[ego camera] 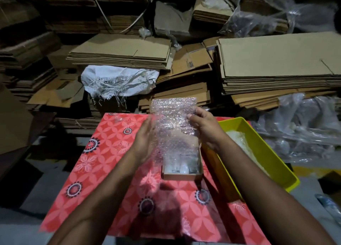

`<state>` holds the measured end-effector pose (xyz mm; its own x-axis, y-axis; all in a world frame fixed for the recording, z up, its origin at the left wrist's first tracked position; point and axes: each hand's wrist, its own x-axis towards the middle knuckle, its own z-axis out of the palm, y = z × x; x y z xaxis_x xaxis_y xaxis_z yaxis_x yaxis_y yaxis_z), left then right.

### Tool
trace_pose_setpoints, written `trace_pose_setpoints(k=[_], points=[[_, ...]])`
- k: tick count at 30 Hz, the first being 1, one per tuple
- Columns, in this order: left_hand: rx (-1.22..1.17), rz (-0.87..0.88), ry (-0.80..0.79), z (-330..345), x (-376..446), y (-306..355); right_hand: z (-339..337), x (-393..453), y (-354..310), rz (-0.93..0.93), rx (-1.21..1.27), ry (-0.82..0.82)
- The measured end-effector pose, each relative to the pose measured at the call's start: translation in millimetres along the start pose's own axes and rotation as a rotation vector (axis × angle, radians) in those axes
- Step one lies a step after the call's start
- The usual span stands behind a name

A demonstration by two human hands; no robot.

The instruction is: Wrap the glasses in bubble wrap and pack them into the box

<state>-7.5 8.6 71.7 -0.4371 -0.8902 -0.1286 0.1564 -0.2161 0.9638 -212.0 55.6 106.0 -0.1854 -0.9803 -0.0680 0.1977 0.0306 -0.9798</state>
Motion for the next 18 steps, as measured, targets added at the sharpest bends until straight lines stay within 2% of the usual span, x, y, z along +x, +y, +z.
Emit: trace_pose_setpoints(k=[3,6,9,12,16,18], points=[[0.111,0.005,0.115,25,-5,-3,10,2,12,0.104,0.053,0.033],[0.012,0.009,0.272,24,5,-9,11,-3,23,0.18,-0.037,-0.033],[0.031,0.043,0.299,20,10,-8,-1,-12,26,0.197,-0.189,-0.112],[0.053,0.078,0.251,21,3,-2,-4,-16,29,0.067,-0.391,-0.148],[0.185,0.082,0.059,13,-8,4,-6,-17,28,-0.081,-0.352,-0.032],[0.287,0.146,0.018,9,-13,4,-12,-20,27,-0.082,-0.343,-0.091]])
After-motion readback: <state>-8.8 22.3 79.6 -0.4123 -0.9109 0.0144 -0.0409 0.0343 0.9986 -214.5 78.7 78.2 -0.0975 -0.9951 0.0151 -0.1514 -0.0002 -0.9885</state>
